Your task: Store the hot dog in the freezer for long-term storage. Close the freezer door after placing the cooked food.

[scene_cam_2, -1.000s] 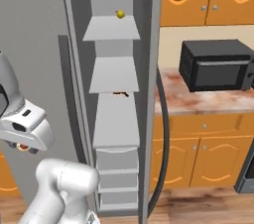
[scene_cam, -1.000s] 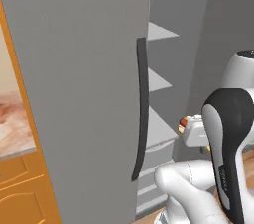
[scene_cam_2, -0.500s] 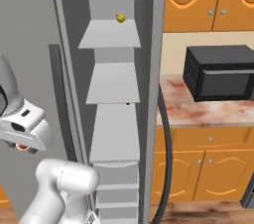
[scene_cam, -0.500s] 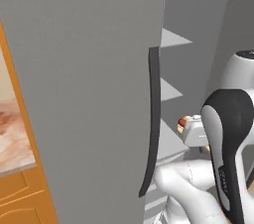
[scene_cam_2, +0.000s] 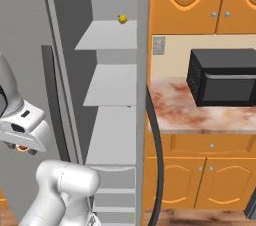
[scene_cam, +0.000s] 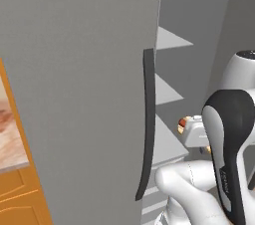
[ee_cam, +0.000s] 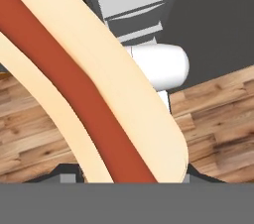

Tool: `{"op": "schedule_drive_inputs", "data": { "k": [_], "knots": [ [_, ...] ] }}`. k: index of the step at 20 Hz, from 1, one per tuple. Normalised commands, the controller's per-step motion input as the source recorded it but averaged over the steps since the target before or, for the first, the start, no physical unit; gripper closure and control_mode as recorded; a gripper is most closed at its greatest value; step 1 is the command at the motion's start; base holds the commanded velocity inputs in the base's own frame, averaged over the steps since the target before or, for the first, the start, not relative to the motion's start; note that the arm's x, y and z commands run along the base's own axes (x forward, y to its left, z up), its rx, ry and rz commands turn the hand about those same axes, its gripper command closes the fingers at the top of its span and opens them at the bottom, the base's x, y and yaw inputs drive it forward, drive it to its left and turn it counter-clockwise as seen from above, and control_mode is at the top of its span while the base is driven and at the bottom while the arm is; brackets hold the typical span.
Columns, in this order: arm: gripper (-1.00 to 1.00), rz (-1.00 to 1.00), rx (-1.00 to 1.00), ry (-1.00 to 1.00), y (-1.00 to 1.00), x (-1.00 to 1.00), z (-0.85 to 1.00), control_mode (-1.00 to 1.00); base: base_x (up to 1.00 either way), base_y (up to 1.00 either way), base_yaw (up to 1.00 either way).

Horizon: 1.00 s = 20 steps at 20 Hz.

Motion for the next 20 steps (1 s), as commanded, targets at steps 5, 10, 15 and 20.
{"op": "schedule_drive_inputs", "data": {
  "k": [5, 10, 15, 20],
  "knots": [
    [1.00, 0.00, 0.00, 0.00, 0.00, 0.00, 0.00, 1.00, 0.03, -0.25, 0.09],
    [1.00, 0.00, 0.00, 0.00, 0.00, 0.00, 0.00, 1.00, 0.14, -0.22, 0.05],
    [1.00, 0.00, 0.00, 0.00, 0.00, 0.00, 0.00, 1.00, 0.03, -0.05, 0.03],
    [1.00, 0.00, 0.00, 0.00, 0.00, 0.00, 0.00, 1.00, 0.00, 0.00, 0.00]
  ]
}}
